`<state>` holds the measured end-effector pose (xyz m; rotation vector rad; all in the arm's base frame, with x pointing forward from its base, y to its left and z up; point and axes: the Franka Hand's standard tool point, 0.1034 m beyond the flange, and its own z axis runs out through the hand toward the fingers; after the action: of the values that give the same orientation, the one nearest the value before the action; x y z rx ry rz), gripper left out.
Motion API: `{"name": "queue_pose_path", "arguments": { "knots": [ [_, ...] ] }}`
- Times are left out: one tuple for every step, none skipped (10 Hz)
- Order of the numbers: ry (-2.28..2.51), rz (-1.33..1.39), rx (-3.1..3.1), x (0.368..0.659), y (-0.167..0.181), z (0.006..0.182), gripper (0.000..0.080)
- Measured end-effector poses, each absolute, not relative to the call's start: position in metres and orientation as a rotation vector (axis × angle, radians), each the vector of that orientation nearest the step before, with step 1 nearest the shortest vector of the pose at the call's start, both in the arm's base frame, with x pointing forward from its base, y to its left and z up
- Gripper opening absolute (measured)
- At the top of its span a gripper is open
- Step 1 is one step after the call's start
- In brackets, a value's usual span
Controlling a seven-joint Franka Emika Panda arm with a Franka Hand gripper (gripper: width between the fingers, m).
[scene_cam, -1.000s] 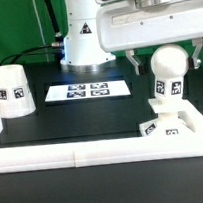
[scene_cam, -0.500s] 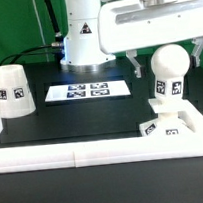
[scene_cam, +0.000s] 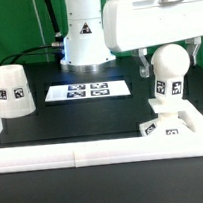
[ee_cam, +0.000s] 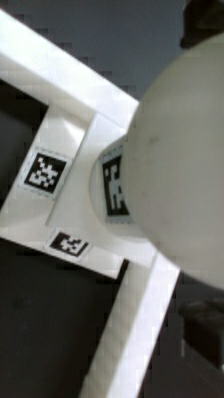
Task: Assemble lamp
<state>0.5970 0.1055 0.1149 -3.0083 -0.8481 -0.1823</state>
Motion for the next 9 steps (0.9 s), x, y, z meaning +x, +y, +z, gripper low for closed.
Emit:
{"name": "queue_pose_path", "arguments": {
  "knots": [
    [-0.947,-0.183,-2.986,0.5971,0.1063,0.1148,0.0698],
    [-1.063,-0.183,-2.952,0.5971,0.1067,0.1148,0.0698],
    [-1.161,-0.182,-2.922,0.5971,0.1067,0.1148,0.0698],
    [-1.217,-0.18,-2.907,0.5971,0.1063,0.1147,0.0698],
    [-1.301,-0.179,-2.874,0.597,0.1062,0.1146,0.0698],
    [-1.33,-0.179,-2.862,0.5971,0.1057,0.1146,0.0698],
    [-1.325,-0.18,-2.864,0.5972,0.1057,0.1146,0.0574],
    [-1.316,-0.18,-2.867,0.5972,0.1057,0.1147,0.0574],
    [-1.29,-0.18,-2.878,0.5972,0.1055,0.1146,0.0577]
  ]
}}
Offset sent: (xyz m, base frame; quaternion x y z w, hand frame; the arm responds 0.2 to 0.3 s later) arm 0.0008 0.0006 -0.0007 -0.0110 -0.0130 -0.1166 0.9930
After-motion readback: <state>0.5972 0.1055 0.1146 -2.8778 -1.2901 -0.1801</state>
